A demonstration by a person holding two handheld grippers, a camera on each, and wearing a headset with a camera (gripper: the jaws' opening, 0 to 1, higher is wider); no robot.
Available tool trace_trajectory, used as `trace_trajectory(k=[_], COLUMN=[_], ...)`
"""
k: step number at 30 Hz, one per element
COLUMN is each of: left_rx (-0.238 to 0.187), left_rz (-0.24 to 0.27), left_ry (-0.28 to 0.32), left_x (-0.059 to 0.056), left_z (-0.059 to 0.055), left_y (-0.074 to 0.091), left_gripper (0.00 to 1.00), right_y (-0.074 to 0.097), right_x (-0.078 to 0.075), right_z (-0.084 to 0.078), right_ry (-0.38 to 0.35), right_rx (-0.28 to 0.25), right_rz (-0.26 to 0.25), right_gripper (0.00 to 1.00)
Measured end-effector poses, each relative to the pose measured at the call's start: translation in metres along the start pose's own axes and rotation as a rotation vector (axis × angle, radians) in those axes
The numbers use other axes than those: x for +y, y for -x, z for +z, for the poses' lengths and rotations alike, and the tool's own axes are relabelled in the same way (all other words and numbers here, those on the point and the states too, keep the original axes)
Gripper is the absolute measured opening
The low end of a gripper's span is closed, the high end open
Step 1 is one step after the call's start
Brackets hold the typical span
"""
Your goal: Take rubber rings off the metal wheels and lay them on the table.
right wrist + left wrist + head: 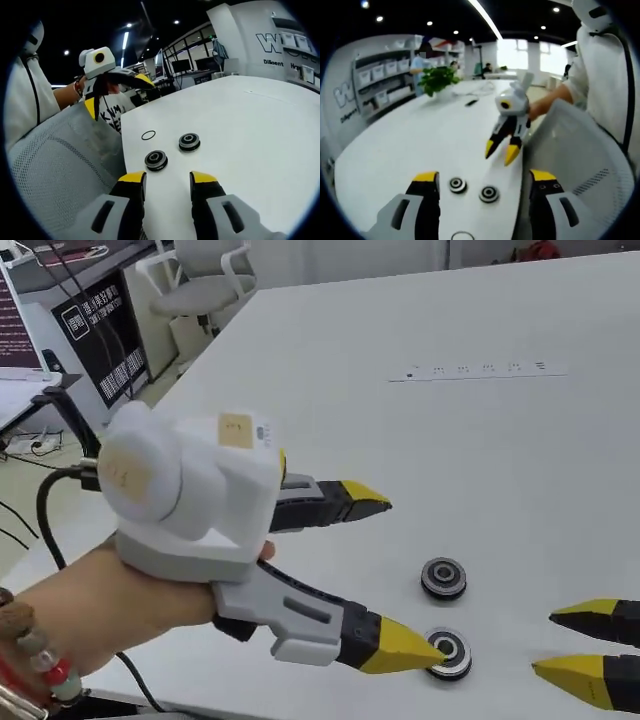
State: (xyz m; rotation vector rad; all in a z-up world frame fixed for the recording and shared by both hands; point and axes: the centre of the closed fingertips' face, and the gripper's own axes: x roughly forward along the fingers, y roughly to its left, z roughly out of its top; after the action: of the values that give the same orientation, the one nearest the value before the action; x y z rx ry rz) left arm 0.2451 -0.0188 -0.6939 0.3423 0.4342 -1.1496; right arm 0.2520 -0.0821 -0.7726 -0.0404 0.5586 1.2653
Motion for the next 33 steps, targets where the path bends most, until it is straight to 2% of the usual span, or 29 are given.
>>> trace_trajectory(k=[3,7,10,16,19,23,27,29,30,33], left_rx=[0.014,0.043,0.042,0.062,0.079,0.081,0.089,0.112,0.115,0.116], left_rz=[-0.010,0.001,-0.002,-0.034,-0.042,-0.050,-0.035,-0.011,-0.017,-0.016], left_ry=[-0.008,0.000,0.030,0.063,0.056,0.054,0.051,0.071,0.075,0.094], left_x=[-0.001,0.004,0.005,0.002,0.002,0.001,0.005,0.009,0.008,0.008], left_z=[-0.004,-0.015,-0.020,-0.034,-0.042,-0.048,-0.056,-0.064,-0.067,-0.069], left_y=[-0.007,-0.017,-0.021,-0.031,-0.034,-0.039,-0.041,-0.043,-0.044,-0.048], left_gripper=[0.72,0.71,0.69,0.64,0.62,0.58,0.52,0.51,0.51,0.49], right_y=[-0.004,-0.009,-0.012,-0.021,-0.024,-0.029,-0.033,-0.035,-0.037,-0.039], right_x=[0.001,0.001,0.000,-0.001,-0.001,-0.002,-0.002,-0.001,-0.001,0.001], right_z=[0.000,0.000,-0.002,-0.005,-0.005,-0.005,-0.003,-0.003,-0.004,-0.004], right_ry=[0.009,0.015,0.017,0.019,0.019,0.016,0.018,0.021,0.020,0.026], right_rx=[0.000,-0.002,0.001,0.010,0.013,0.013,0.012,0.014,0.016,0.020], right_rz=[0.009,0.026,0.035,0.054,0.062,0.069,0.078,0.081,0.084,0.091], right_gripper=[0.32,0.32,0.31,0.30,0.30,0.30,0.29,0.29,0.29,0.29])
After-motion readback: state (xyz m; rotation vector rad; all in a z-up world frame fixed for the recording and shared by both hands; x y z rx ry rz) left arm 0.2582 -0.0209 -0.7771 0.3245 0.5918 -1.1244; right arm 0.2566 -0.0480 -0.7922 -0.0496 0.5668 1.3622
